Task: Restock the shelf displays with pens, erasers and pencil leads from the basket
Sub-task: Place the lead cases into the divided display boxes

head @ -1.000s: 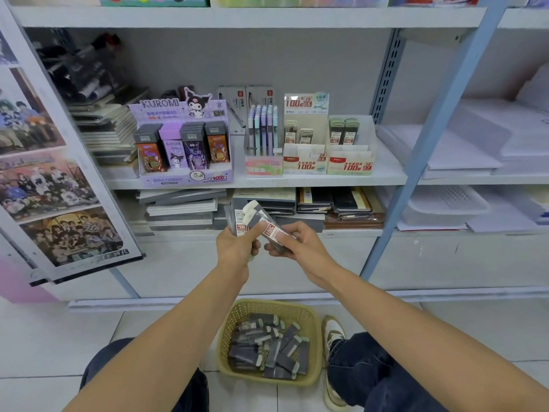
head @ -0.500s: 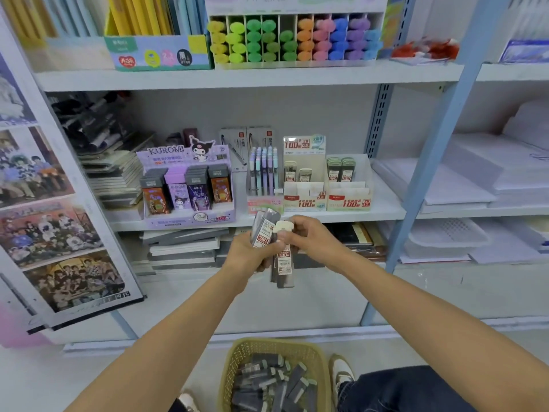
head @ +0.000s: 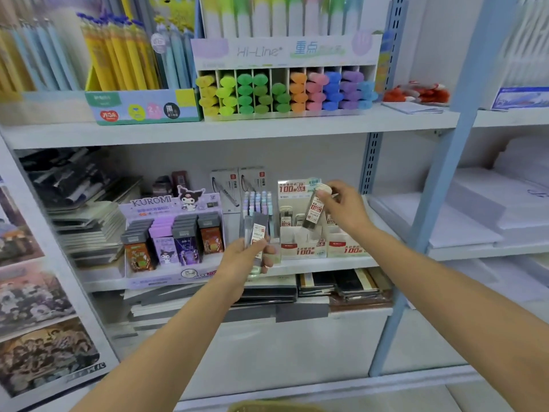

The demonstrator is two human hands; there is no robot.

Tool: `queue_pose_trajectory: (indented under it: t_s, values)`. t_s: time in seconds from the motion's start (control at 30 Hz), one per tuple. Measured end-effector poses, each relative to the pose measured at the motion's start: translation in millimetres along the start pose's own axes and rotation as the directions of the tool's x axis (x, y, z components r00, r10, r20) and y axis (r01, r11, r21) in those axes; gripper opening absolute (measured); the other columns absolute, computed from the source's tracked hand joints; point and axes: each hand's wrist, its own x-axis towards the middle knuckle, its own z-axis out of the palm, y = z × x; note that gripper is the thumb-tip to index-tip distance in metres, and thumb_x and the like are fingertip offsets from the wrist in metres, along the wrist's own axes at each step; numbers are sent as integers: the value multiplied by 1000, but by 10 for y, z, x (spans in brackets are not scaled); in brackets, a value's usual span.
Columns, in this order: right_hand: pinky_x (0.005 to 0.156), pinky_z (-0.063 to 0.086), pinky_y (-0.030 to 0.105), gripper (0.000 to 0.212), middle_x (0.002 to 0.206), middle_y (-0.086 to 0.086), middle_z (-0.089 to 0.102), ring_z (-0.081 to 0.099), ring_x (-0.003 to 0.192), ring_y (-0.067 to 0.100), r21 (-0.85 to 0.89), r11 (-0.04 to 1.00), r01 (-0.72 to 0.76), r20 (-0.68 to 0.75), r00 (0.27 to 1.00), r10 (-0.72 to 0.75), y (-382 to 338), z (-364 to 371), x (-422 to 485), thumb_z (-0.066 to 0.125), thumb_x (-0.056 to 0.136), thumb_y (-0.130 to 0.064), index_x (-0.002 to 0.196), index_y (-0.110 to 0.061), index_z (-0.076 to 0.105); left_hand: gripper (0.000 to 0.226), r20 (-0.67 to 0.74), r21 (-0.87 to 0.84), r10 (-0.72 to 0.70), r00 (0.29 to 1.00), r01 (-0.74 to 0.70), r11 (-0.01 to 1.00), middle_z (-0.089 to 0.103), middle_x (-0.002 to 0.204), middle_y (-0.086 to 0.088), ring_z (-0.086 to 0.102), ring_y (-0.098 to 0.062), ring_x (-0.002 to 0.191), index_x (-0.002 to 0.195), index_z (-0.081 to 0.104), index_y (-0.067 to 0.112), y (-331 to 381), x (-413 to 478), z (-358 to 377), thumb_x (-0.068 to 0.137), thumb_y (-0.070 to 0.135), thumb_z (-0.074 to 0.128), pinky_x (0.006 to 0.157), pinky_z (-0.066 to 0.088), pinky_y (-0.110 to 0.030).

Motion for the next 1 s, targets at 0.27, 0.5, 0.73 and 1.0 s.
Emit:
queue_pose_trajectory:
  t_s: [0.27, 0.5, 0.73, 1.0]
  values:
    - [62, 49, 19, 13, 95, -2, 66, 63, 76, 7, -110, 990, 93, 20, 996, -91, 207, 161, 349, 55, 97, -26, 108, -21, 59, 15, 28, 44, 23, 999, -24, 999, 73, 80, -9, 64, -17, 60, 108, 62, 2, -24, 292, 62, 98, 11, 55, 56, 52, -28]
    - [70, 54, 23, 20, 100, -3, 66, 64, 81, 6, -184, 975, 122, 138, 986, -97, 395, 274, 407, 53, 97, -23, 117, -22, 58, 15, 42, 8, 9, 999, -9, 1000, 75, 84, -12, 65, -16, 62, 109, 62, 4, -76, 412, 92, 97, 10, 56, 54, 55, -24]
    - [73, 49, 21, 23, 106, -1, 67, 62, 83, 9, -272, 949, 157, 211, 972, -101, 482, 259, 418, 54, 97, -18, 118, -20, 62, 9, 38, 0, 22, 999, -22, 1000, 74, 87, -14, 67, -16, 62, 101, 64, 5, -72, 407, 67, 96, 9, 57, 55, 55, -24]
    - [89, 53, 30, 23, 100, -1, 64, 59, 87, 11, -318, 942, 109, 153, 986, -62, 407, 339, 439, 62, 91, -6, 112, -15, 65, 11, 59, 12, 7, 998, -8, 1000, 76, 87, -11, 69, -16, 64, 106, 62, 11, -54, 415, 70, 95, 9, 58, 54, 54, -22]
